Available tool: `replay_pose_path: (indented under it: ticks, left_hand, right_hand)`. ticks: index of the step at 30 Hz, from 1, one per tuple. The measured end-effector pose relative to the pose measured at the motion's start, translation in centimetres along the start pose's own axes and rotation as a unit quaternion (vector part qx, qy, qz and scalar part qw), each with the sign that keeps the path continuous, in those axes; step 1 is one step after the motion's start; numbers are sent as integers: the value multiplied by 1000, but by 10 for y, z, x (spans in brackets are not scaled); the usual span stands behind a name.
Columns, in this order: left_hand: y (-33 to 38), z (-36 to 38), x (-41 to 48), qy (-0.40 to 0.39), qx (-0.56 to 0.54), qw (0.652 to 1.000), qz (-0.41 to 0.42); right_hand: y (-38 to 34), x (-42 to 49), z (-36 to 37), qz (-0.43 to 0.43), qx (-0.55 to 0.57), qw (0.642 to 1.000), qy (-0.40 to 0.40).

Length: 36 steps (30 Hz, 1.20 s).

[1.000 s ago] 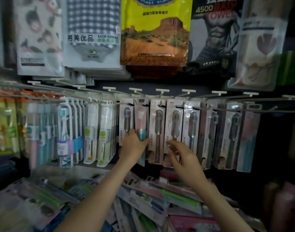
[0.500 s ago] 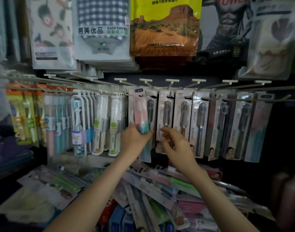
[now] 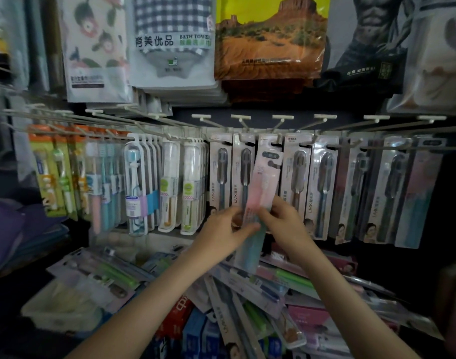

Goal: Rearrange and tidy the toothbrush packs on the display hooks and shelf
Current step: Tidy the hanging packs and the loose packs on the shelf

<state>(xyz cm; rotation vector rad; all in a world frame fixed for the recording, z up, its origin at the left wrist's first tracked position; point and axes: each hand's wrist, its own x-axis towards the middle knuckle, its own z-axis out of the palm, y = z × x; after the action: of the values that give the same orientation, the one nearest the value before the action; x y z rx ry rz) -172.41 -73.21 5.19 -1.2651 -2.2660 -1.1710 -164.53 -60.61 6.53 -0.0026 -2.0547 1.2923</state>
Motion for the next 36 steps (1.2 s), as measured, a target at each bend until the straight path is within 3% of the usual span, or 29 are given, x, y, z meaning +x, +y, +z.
replay_pose_path:
  ticks: [5, 8, 18, 36]
  left_hand:
    - [-39, -4, 24, 122, 32, 988, -91]
    - [-49, 5, 36, 154, 47, 980, -120]
    - [-50, 35, 68, 175, 18, 973, -148]
    - [-48, 16, 72, 215, -4, 959, -183]
  right_hand:
    - [11, 2, -12, 28, -16, 999, 14]
    - [14, 3, -12, 29, -9, 999, 19]
    - [26, 6, -7, -9, -54, 998, 7]
    - [26, 8, -15, -67, -52, 996, 9]
